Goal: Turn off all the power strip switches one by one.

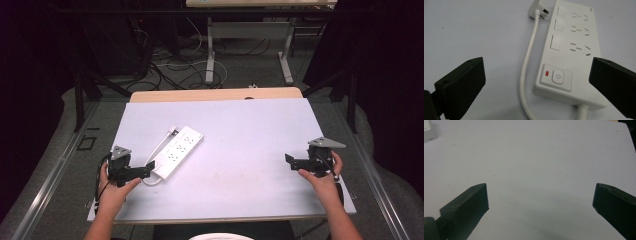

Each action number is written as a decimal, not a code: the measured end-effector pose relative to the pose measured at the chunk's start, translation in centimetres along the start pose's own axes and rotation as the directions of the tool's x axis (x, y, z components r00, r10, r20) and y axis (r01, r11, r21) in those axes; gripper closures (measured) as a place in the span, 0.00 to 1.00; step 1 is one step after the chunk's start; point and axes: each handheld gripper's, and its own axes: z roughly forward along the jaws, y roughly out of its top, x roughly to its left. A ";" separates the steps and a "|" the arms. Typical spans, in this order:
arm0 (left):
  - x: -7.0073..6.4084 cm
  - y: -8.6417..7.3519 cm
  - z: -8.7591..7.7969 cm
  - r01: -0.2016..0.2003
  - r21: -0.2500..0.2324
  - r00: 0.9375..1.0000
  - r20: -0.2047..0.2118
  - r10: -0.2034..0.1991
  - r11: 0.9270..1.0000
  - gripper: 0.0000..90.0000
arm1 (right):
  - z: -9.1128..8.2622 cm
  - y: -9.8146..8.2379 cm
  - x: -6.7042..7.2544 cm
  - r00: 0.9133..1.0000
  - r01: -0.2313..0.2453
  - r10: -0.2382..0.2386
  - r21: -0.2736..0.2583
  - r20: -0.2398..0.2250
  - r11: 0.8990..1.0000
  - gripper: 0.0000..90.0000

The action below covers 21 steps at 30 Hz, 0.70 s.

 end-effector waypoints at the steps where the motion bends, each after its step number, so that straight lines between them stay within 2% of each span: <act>1: -0.1 0.1 -0.1 0.000 -0.003 1.000 0.000 0.000 1.000 0.01 | 0.0 0.0 0.0 1.000 0.000 0.000 0.000 0.000 1.000 0.00; 4: -0.2 0.2 -0.3 -0.003 -0.016 1.000 0.006 0.003 1.000 0.02 | 0.0 -0.5 0.2 1.000 0.018 -0.019 0.019 0.011 1.000 0.00; 7: -0.3 0.4 -0.5 -0.016 -0.010 1.000 -0.008 0.016 1.000 0.03 | 0.1 -0.6 0.4 0.999 0.037 -0.037 0.024 0.011 0.999 0.00; 11: -0.4 0.7 -0.6 -0.001 -0.022 1.000 -0.005 0.001 1.000 0.05 | 0.2 -0.6 0.8 0.999 0.042 -0.042 0.021 0.001 0.999 0.00; 12: -0.4 0.7 -0.6 -0.001 -0.020 1.000 -0.006 0.000 1.000 0.06 | 0.3 -0.6 0.9 0.998 0.056 -0.056 0.021 0.007 0.998 0.00; 14: -0.3 0.9 -0.6 -0.008 -0.008 1.000 -0.011 0.008 1.000 0.08 | 0.4 -0.6 1.0 0.999 0.054 -0.054 0.022 -0.003 0.998 0.00; 16: -0.3 1.0 -0.6 -0.002 -0.002 1.000 -0.007 0.002 1.000 0.12 | 0.4 -0.6 1.2 0.997 0.078 -0.078 0.025 -0.001 0.997 0.00; 19: -0.3 1.5 -0.7 -0.010 0.023 1.000 -0.012 0.011 1.000 0.17 | 0.5 -0.6 1.3 0.997 0.074 -0.074 0.027 -0.009 0.997 0.01; 21: -0.4 1.6 -0.6 -0.003 0.014 1.000 -0.009 0.003 1.000 0.18 | 0.5 -0.6 1.3 0.997 0.074 -0.074 0.026 -0.009 0.997 0.01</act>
